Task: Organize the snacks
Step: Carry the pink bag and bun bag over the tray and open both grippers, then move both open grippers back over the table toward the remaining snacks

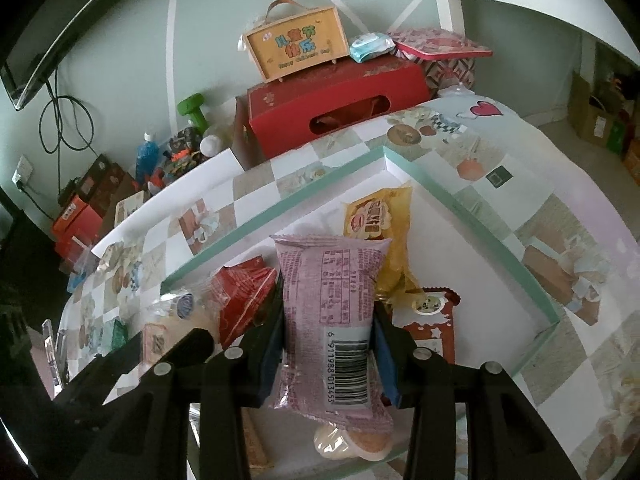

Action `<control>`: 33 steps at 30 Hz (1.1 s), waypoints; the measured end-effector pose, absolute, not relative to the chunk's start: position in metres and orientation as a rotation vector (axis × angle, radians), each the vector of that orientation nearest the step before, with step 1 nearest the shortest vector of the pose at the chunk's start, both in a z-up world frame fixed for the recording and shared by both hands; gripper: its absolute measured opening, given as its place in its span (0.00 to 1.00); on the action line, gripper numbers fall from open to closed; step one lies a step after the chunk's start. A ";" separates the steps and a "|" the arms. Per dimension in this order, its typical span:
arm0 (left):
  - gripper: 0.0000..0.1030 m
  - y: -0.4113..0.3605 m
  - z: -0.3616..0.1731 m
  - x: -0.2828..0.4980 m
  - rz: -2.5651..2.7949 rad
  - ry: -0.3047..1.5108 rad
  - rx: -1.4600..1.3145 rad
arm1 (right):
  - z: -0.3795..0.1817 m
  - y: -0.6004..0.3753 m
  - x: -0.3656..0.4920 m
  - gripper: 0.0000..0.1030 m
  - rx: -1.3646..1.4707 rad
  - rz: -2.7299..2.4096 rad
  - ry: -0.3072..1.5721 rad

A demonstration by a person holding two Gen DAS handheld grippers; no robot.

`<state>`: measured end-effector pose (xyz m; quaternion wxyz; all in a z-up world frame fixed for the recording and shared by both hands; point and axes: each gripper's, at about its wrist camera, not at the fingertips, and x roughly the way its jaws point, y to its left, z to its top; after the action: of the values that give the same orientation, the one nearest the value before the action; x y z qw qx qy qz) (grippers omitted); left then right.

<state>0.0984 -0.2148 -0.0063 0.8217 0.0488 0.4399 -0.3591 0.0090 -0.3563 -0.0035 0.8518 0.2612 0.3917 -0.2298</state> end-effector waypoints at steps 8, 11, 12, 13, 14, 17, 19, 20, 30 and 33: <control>0.69 -0.206 0.006 0.100 -0.757 0.934 0.077 | 0.008 -0.356 0.005 0.43 0.551 -0.480 0.782; 0.69 -0.205 0.012 0.099 -0.759 0.924 0.074 | 0.011 -0.356 0.003 0.43 0.548 -0.480 0.767; 0.69 -0.204 0.014 0.099 -0.758 0.921 0.074 | 0.013 -0.356 0.002 0.43 0.548 -0.479 0.759; 0.70 -0.203 0.016 0.099 -0.757 0.918 0.073 | 0.015 -0.355 0.002 0.43 0.547 -0.479 0.754; 0.70 -0.203 0.017 0.098 -0.756 0.916 0.071 | 0.016 -0.355 0.001 0.43 0.546 -0.479 0.751; 0.70 -0.200 0.020 0.099 -0.747 0.917 0.066 | 0.017 -0.355 0.000 0.43 0.546 -0.479 0.746; 0.70 -0.197 0.021 0.102 -0.727 0.927 0.061 | 0.017 -0.355 0.000 0.43 0.546 -0.479 0.748; 0.70 -0.195 0.021 0.103 -0.717 0.931 0.053 | 0.017 -0.355 0.000 0.43 0.547 -0.479 0.749; 0.72 -0.169 0.019 0.120 -0.590 0.969 -0.003 | 0.011 -0.353 0.005 0.43 0.540 -0.468 0.780; 0.87 -0.161 0.014 0.126 -0.544 0.981 -0.008 | 0.008 -0.351 0.009 0.54 0.534 -0.472 0.797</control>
<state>0.1261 -0.1612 0.0143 0.8468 -0.0037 0.4650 -0.2582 0.0087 -0.3511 0.0075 0.8605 0.2544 0.3797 -0.2248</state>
